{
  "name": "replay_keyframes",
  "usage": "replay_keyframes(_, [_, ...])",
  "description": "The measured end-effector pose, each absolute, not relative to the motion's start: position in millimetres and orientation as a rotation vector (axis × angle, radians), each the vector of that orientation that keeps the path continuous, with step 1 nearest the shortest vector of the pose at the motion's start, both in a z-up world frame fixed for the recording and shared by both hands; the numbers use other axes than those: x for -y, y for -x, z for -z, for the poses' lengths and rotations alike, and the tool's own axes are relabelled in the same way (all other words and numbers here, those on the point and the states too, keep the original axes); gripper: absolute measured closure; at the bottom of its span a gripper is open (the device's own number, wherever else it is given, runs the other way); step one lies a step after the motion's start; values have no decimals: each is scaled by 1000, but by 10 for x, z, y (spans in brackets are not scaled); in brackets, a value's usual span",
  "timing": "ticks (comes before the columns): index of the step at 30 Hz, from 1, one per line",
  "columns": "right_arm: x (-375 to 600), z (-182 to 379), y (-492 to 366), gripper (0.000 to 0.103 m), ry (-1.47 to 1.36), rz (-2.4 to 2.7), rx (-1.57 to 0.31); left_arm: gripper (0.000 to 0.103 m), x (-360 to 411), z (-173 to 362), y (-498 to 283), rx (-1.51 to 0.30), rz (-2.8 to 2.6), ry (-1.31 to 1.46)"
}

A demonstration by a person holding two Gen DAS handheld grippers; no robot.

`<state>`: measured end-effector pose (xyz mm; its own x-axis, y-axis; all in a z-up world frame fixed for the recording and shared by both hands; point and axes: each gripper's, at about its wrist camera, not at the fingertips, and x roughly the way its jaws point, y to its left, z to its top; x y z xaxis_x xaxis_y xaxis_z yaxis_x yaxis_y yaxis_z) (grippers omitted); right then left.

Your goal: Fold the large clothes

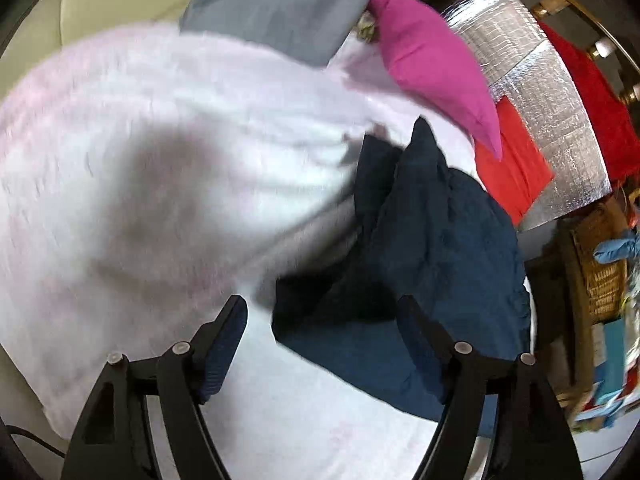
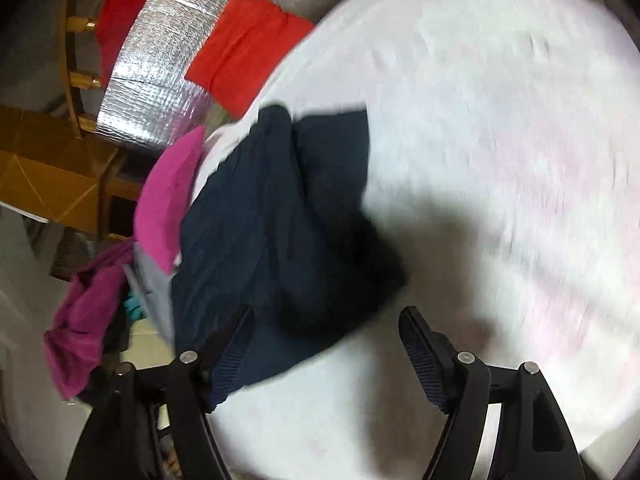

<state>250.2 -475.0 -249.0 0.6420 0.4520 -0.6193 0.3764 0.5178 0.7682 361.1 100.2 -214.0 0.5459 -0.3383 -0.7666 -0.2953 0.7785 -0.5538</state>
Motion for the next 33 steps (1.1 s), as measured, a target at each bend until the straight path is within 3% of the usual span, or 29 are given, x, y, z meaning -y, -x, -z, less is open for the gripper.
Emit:
replay_keyframes(8, [4429, 2756, -2913, 24, -1140, -56, -888, 26, -816, 2393, -3655, -1068, 124, 847])
replay_keyframes(9, [4401, 2792, -2990, 24, -1147, -52, -876, 30, -814, 2400, -3668, -1062, 131, 853])
replay_keyframes(10, [4367, 2814, -3046, 28, -1143, -36, -872, 35, -809, 2391, -3678, -1048, 135, 853])
replay_keyframes(11, [4342, 2824, -3067, 44, -1128, -24, -863, 41, -796, 2360, -3678, -1027, 135, 840])
replay_keyframes(14, [4297, 2679, -3163, 59, -1046, -1, -813, 56, -723, 2197, -3697, -970, 162, 767])
replay_keyframes(17, [4200, 2463, -3193, 62, -918, 24, -726, 56, -693, 2116, -3737, -929, 176, 699])
replay_keyframes(21, [4192, 2698, -3285, 60, -915, 62, -844, 44, -664, 2332, -3778, -1043, 122, 656])
replay_keyframes(25, [4258, 2645, -3168, 52, -944, 47, -873, 42, -678, 2201, -3628, -1018, 70, 587])
replay_keyframes(26, [4267, 2619, -3113, 46, -936, 51, -886, 41, -674, 2138, -3543, -1004, 38, 540])
replay_keyframes(29, [4293, 2478, -2885, 44, -870, 66, -902, 39, -611, 1911, -3355, -932, -41, 393])
replay_keyframes(33, [4251, 2155, -2588, 44, -715, 33, -839, 24, -398, 1603, -3072, -739, -114, 196])
